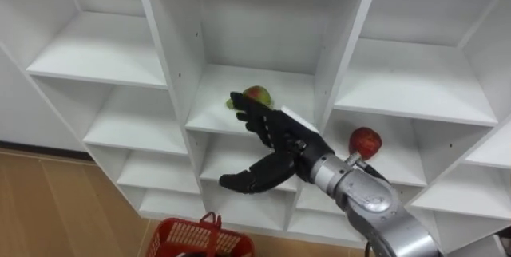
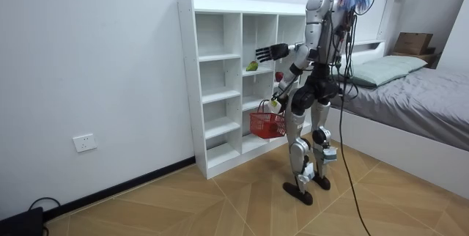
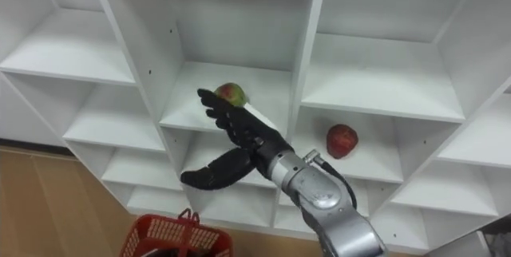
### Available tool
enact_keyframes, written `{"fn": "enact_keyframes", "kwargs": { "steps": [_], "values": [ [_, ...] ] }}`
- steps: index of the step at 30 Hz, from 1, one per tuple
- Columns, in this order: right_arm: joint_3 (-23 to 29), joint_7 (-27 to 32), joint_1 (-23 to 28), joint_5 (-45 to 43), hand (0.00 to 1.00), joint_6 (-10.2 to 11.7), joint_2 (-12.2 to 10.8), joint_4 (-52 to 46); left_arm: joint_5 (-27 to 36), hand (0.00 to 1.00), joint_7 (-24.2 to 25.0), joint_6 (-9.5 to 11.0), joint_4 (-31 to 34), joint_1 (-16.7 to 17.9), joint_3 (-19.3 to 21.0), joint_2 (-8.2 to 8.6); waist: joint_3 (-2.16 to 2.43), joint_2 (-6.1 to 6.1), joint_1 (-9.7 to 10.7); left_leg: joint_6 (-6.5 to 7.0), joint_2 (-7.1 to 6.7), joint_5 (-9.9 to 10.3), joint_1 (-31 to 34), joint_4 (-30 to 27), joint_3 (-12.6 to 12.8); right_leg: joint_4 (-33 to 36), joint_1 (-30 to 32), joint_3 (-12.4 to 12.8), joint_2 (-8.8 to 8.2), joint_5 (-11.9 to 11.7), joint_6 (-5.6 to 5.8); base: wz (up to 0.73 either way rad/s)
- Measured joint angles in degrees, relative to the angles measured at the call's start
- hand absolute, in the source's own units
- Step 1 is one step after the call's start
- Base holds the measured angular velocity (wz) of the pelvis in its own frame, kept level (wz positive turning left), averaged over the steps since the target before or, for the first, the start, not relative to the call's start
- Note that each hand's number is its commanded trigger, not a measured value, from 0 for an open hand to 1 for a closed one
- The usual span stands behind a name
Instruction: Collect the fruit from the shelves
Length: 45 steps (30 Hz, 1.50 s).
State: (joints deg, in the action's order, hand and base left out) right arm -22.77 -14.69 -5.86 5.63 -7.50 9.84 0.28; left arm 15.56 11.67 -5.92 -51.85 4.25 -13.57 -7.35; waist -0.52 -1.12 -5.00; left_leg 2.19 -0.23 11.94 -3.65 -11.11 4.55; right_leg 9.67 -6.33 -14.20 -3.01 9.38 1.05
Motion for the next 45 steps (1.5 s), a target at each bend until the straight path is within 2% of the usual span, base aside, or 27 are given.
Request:
{"fn": "enact_keyframes", "kwargs": {
  "steps": [5, 10, 14, 16, 22, 27, 33, 38, 42, 45],
  "values": [
    [1.6, 1.5, -0.1, -4.6, 0.0, -0.1, -0.1, -6.6, -0.1, 1.0, -1.2, 0.0, -0.1, 0.0, 1.1, 0.24, -0.04, -0.74, -0.2, -0.02, 0.08, 0.0, 0.0, 0.2, 0.0, 0.1, 0.3, 0.2, 0.08, 0.0, 0.0, 0.0],
    [4.3, 3.9, -0.3, -7.6, 0.0, 0.0, -0.8, -9.8, -0.2, 1.0, -1.6, 0.1, -0.1, 0.1, 2.2, 0.25, 0.15, -1.43, -0.4, -0.01, 0.06, 0.0, -0.4, 0.3, 0.1, 0.1, 0.3, 1.5, 0.17, 0.0, 0.0, -0.03],
    [5.4, 5.6, -0.3, -9.7, 0.0, 0.0, -1.2, -9.8, -0.1, 1.0, -2.3, 0.2, -0.1, 0.1, 2.4, 0.24, -0.05, -1.46, -0.4, 0.0, 0.03, 0.0, -0.9, 0.5, 0.4, 0.1, 0.4, 2.0, 0.16, 0.0, 0.0, -0.08],
    [5.7, 6.6, -0.3, -12.7, 0.0, 0.0, -1.3, -9.8, -0.1, 1.0, -2.5, 0.6, -0.7, 0.1, 2.6, 0.35, -0.14, -1.31, -1.4, 0.0, 0.2, 0.0, -1.1, 1.0, 1.3, 0.0, 0.5, 3.0, 0.34, 0.0, 0.0, -0.19],
    [6.1, 8.6, -2.5, -21.0, 0.0, -0.1, -2.1, -9.8, 0.0, 1.0, -3.8, 1.3, -2.0, 0.8, 4.5, 1.06, -0.41, -0.9, -1.8, -0.07, 0.34, 0.0, -1.0, 1.5, 1.3, 0.0, 0.7, 2.9, 0.5, 0.0, 0.0, -0.01],
    [6.2, 10.7, -4.0, -24.7, 0.0, 0.0, -3.0, -9.8, 0.0, 1.0, -3.9, 2.1, -2.1, 1.0, 4.8, 1.25, -0.35, -0.98, -2.1, -0.14, 0.34, -0.1, -1.1, 1.4, 1.3, 0.0, 0.7, 3.0, 0.51, 0.0, 0.0, 0.0],
    [6.2, 12.7, -4.0, -27.3, 0.0, 0.0, -2.8, -9.6, 0.1, 1.0, -5.1, 2.8, -2.0, 1.1, 5.8, 2.28, -0.25, -1.21, -3.4, -0.1, 0.26, -0.1, -1.1, 1.4, 1.2, 0.0, 0.7, 3.0, 0.42, 0.0, 0.0, 0.0],
    [6.0, 13.3, -4.5, -28.0, 0.0, 0.0, -2.8, -6.3, 0.0, 1.0, -5.3, 3.1, -2.0, 1.4, 6.1, 1.9, -0.08, -2.01, -3.5, -0.13, 0.3, -0.1, -1.0, 1.4, 1.1, 0.0, 0.7, 2.7, 0.45, 0.0, 0.0, 0.01],
    [6.0, 14.3, -5.4, -28.0, 0.0, -0.1, -2.9, -2.3, 0.0, 1.0, -5.3, 3.6, -1.9, 1.5, 6.1, 1.45, 0.04, -2.9, -4.1, -0.09, 0.16, -0.2, 0.1, 0.9, 0.7, 0.1, 1.4, 1.6, 0.24, 0.0, 0.0, 0.04],
    [6.0, 16.0, -7.3, -28.4, 0.0, -0.1, -2.7, 0.1, -0.3, 1.0, -5.3, 3.6, -1.6, 1.4, 6.1, 1.39, -0.22, -3.43, -4.7, -0.02, -0.05, -0.3, 1.7, 0.3, -0.1, 0.2, 2.4, 1.2, 0.11, 0.0, -0.01, 0.1]
  ]
}}
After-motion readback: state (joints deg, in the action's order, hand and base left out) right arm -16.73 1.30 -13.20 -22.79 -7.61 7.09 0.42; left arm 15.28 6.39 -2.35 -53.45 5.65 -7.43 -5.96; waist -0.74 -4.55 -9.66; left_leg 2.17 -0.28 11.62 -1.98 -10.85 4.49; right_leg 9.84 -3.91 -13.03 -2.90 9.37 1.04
